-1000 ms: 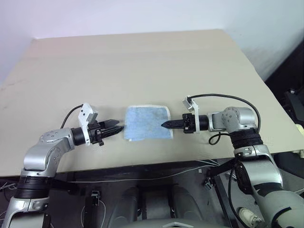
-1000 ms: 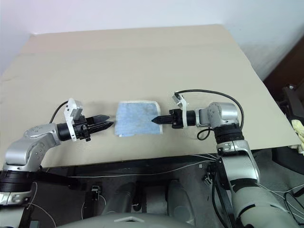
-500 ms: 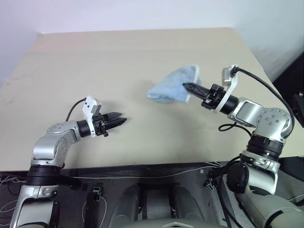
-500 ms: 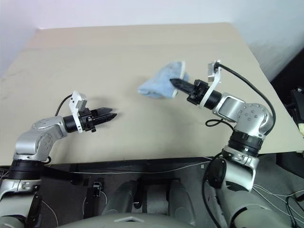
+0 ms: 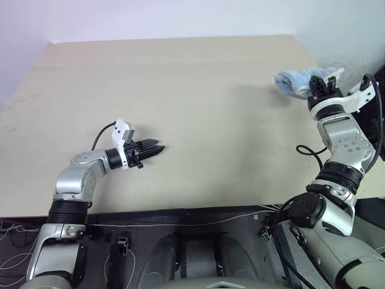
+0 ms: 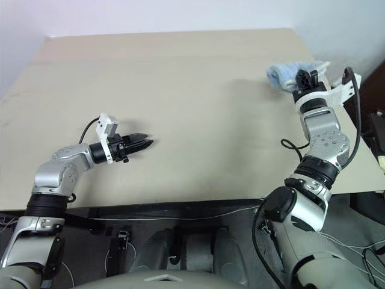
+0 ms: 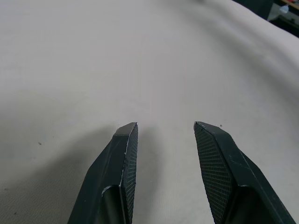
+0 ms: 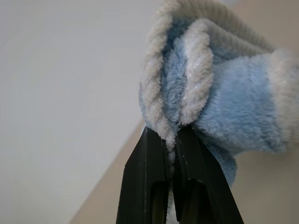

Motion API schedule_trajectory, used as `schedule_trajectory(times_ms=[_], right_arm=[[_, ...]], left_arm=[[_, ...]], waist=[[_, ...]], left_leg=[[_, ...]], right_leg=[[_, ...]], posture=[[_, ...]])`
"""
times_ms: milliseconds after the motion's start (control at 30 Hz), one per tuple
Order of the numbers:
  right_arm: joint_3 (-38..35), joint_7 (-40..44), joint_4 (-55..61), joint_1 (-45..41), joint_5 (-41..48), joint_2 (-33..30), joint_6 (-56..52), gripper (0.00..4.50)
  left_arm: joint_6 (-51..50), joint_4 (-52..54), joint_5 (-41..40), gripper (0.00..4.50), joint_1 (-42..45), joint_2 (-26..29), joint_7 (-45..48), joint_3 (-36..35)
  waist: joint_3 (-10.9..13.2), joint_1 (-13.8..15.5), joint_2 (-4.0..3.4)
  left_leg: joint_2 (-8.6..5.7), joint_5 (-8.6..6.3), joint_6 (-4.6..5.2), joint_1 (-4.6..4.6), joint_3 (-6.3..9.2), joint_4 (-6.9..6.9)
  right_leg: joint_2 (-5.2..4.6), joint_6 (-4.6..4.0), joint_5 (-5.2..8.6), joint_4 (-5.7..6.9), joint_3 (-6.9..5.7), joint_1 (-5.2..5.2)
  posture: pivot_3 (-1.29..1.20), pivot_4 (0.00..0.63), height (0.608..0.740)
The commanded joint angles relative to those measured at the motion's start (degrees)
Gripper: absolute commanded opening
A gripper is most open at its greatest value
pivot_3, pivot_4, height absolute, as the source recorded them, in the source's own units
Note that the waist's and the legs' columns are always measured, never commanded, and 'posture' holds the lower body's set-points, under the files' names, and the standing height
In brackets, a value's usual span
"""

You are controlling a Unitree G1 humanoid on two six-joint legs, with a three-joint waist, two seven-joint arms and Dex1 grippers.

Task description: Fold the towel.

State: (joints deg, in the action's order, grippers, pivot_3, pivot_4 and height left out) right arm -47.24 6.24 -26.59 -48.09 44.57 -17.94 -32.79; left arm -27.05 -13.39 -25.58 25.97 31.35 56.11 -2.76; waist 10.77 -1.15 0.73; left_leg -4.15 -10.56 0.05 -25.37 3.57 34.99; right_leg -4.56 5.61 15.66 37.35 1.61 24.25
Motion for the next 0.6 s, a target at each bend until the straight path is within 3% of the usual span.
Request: schedule_trajectory(times_ms=[33,300,567,600], right_arm=[[-0.1,-1.9,2.3,4.1,1.7,0.5,0.0,0.04],[1.3,-8.1,17.3,19.0,6.1,4.6,-5.2,0.04],[0.5,-10.8,19.9,22.4,11.3,3.7,-6.3,0.04],[0.7,-10.8,19.8,22.6,11.8,3.5,-6.5,0.29]], left_arm=[[1.4,0.5,0.2,2.0,-0.3,0.3,0.2,-1.1],[0.9,2.1,-0.2,2.0,-3.1,1.3,0.3,-2.0],[0.3,1.4,-0.1,2.0,-1.6,0.6,0.4,-0.9],[0.2,1.5,-0.3,2.0,-1.3,0.2,0.4,-0.8]], waist=[[0.0,0.1,0.0],[0.0,0.2,-0.05],[0.0,0.3,-0.07],[0.0,0.4,-0.07]], left_leg=[[0.0,0.0,0.0,0.0,0.0,0.01],[0.0,0.0,0.01,0.03,0.01,0.11],[0.01,0.0,0.01,0.19,0.03,0.17],[0.01,0.0,0.01,0.19,0.03,0.17]], right_leg=[[0.0,0.0,0.0,0.01,0.0,-0.01],[-0.01,0.0,0.0,0.14,0.04,-0.02],[-0.01,0.0,0.0,0.21,0.02,-0.19],[0.0,0.0,0.01,0.21,0.01,-0.19]], posture=[[0.0,0.15,0.74],[0.0,0.15,0.74],[0.0,0.15,0.74],[0.0,0.15,0.74]])
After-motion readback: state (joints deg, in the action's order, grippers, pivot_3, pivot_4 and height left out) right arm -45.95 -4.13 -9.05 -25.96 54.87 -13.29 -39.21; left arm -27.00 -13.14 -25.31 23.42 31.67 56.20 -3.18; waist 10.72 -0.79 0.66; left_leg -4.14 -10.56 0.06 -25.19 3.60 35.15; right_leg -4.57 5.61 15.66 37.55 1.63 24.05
